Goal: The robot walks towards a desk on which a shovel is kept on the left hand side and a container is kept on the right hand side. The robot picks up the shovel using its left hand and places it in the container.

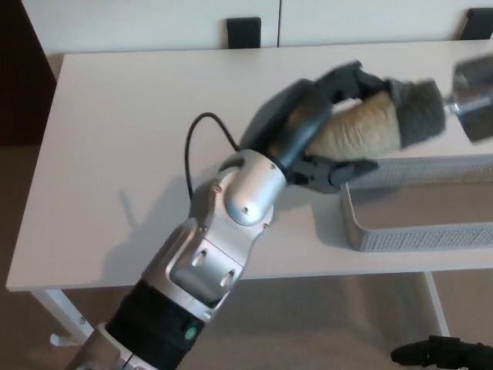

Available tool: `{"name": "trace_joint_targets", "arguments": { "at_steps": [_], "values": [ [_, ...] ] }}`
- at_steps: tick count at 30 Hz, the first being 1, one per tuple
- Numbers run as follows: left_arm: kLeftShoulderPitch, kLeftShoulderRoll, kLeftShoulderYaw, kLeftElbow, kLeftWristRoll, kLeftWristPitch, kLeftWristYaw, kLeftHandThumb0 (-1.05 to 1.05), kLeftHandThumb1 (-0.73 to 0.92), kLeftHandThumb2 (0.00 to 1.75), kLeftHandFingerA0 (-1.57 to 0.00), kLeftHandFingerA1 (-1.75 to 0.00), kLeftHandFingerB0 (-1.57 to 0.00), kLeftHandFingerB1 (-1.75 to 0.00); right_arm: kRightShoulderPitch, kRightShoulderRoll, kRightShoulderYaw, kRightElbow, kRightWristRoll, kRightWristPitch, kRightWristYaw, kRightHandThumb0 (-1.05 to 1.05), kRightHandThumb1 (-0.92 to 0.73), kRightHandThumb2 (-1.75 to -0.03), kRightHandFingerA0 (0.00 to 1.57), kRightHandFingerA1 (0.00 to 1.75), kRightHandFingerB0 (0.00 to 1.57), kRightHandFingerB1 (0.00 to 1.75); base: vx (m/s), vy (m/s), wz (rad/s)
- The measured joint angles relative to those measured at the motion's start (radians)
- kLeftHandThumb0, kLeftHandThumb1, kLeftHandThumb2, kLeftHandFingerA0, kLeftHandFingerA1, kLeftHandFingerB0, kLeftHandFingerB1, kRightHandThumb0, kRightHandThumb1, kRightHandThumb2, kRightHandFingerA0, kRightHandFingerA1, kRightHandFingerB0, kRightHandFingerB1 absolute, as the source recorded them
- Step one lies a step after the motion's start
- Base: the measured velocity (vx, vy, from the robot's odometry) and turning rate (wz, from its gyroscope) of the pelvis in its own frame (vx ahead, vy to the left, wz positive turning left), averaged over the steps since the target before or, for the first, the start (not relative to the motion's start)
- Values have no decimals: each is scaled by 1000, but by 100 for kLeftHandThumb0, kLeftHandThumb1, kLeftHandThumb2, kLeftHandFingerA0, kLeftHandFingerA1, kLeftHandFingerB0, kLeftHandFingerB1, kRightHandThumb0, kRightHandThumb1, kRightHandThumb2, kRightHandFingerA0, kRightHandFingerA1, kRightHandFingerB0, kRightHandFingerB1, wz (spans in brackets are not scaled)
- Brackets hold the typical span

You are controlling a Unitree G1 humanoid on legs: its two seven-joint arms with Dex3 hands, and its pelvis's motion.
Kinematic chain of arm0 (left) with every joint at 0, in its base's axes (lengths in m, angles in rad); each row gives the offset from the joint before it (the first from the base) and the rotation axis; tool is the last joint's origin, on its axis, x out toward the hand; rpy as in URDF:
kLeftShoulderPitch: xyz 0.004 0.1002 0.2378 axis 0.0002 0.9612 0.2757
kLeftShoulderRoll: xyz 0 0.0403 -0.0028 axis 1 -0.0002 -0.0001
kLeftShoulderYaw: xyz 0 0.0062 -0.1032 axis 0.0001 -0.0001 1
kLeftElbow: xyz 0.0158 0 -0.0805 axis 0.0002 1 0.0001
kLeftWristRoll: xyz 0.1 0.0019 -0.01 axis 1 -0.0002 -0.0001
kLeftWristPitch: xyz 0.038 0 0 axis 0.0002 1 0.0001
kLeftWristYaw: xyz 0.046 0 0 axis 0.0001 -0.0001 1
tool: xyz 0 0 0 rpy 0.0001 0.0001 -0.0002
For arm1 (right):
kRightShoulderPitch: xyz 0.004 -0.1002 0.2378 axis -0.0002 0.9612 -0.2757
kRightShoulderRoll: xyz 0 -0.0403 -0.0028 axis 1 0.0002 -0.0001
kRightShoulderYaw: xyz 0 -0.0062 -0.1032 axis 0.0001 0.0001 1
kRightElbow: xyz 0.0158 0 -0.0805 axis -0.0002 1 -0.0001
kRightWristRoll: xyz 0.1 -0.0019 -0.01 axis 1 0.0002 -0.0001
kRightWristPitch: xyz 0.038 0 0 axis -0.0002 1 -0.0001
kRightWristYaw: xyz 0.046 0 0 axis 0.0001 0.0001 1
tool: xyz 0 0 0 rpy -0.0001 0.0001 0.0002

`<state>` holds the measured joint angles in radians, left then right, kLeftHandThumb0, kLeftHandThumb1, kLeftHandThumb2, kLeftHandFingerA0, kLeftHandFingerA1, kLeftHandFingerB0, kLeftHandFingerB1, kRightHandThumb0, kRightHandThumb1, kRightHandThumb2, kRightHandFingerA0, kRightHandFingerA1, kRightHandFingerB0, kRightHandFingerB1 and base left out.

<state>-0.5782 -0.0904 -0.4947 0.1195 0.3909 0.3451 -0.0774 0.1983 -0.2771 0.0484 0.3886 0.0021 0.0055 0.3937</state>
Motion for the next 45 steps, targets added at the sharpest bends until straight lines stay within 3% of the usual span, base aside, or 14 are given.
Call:
{"name": "trace_joint_targets", "arguments": {
  "at_steps": [5,8,11,20,23,25,26,28,29,31,33,34,39,45],
  "values": [
    [-28,11,-47,37,22,65,-55,-21,84,67,-86,-137,-74,-67,-1,-2,5,1,0,0,3,-24,-58,-55,76,58,63,52,0,0,0],
    [-46,11,-51,86,29,97,-73,-20,81,64,-84,-105,-48,-43,-1,-4,6,0,0,0,4,-24,-58,-55,75,58,62,52,0,0,0],
    [-59,16,-58,137,40,107,-78,-24,79,63,-83,-148,-56,-52,-1,-5,8,0,-1,0,6,-25,-58,-55,76,58,63,51,0,0,0],
    [-78,12,-54,203,66,130,-77,-32,80,68,-77,-148,-56,-57,-1,-10,15,-5,-3,0,9,-25,-59,-55,75,57,61,50,0,0,0],
    [-82,7,-58,203,77,146,-77,-29,81,64,-81,-127,-47,-42,-1,-11,18,-2,-6,0,9,-24,-59,-55,74,57,61,51,0,0,0],
    [-82,5,-62,203,80,146,-76,-28,82,64,-80,-78,-47,-41,-1,-11,18,-3,-7,1,9,-24,-58,-55,75,58,63,51,0,0,0],
    [-82,5,-65,203,82,146,-75,-28,82,64,-76,-79,-49,-44,-1,-11,19,-3,-8,1,9,-22,-58,-55,75,58,63,52,0,0,0],
    [-82,4,-74,203,88,146,-74,-32,81,67,-69,-141,-59,-76,-1,-11,19,-4,-10,1,9,-23,-58,-55,76,58,62,51,0,0,0],
    [-82,3,-77,203,91,146,-74,-32,80,67,-71,-146,-61,-67,-1,-11,20,-4,-12,1,8,-22,-58,-56,74,58,62,52,0,0,0],
    [-83,-1,-84,201,98,146,-74,-33,80,67,-68,-141,-63,-79,-1,-11,20,-5,-14,2,8,-22,-58,-55,74,58,62,52,0,0,0],
    [-85,-2,-94,198,102,146,-74,-35,81,64,-72,-131,-64,-63,-1,-11,21,-5,-16,2,8,-22,-58,-55,75,59,62,53,0,0,0],
    [-88,-2,-102,198,106,146,-73,-35,81,62,-75,-103,-65,-54,-1,-12,20,-5,-16,2,9,-22,-58,-56,75,60,62,53,0,0,0],
    [-131,-34,-125,216,120,147,-74,-33,78,65,-78,-127,-66,-55,-3,-12,17,-5,-15,3,12,-22,-56,-56,73,60,62,53,0,0,0],
    [-185,-80,-163,272,133,149,-79,-25,75,62,-76,-108,-60,-50,-3,-13,12,-16,-12,10,20,-20,-58,-56,71,59,61,53,0,0,0]
  ]
}}
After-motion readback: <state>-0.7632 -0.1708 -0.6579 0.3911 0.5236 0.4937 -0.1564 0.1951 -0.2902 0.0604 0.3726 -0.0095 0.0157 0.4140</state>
